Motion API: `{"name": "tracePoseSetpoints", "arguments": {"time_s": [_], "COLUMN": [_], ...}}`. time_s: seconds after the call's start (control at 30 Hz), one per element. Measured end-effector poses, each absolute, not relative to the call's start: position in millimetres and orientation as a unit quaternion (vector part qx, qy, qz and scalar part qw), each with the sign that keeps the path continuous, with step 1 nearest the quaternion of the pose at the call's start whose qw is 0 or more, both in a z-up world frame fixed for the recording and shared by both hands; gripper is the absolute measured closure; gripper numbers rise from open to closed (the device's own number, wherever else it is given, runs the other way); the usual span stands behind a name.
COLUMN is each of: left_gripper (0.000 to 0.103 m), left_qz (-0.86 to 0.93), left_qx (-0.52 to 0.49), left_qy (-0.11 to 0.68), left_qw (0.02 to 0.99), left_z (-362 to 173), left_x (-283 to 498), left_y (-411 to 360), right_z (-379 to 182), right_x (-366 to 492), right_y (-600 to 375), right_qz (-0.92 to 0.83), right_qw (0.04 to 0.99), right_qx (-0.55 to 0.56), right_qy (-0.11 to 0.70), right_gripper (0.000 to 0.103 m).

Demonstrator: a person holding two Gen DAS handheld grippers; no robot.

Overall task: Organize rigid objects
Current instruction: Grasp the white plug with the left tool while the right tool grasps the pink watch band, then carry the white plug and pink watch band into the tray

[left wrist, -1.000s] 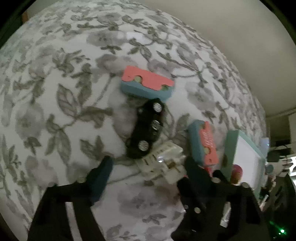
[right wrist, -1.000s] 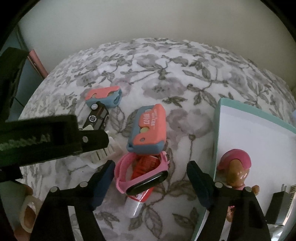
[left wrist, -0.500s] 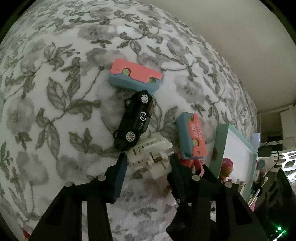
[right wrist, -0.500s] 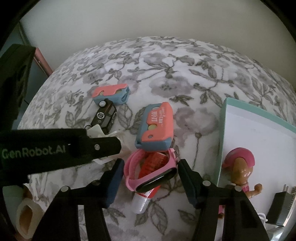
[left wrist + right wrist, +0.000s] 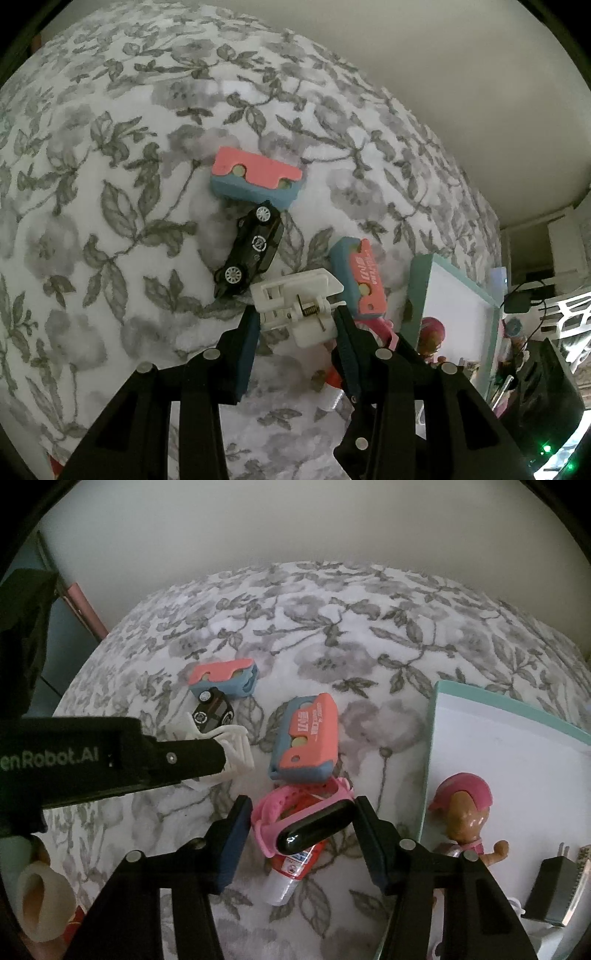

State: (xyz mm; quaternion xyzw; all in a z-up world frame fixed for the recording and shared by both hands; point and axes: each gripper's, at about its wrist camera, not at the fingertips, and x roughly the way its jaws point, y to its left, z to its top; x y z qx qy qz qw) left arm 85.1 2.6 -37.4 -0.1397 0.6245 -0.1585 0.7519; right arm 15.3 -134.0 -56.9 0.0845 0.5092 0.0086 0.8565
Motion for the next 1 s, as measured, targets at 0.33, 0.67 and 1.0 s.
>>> {"name": "tracePoseSetpoints", "arguments": {"time_s": [0.33,0.67,1.0], "left_gripper": [0.06,0.06,0.06], "left_qz": [-0.16,-0.163,-0.173], "left_qx": [-0.149,-0.15,-0.128], "left_qy": [0.602,0.581,0.585], "left_qw": [0.768,0.783,0.782], "left_z": [-16.0,-0.5,-1.5], "left_x": [83.1,79.5,74.0], "left_y": [10.0,12.6,-3.5], "right_z": [-37.6,-16.9,-11.2], "right_x": [9.8,-1.8,-9.1], "right_y": [-138.5,-157.1,-182.6], "right_qz": [0.011,0.001,-0.038], "right_qw": [0.869,0.88,0.882], "right_qx": [0.099,0.125,0.139], "right_qy": [0.485,0.458,0.448], "right_gripper": [0.044,0.044,0.044]}}
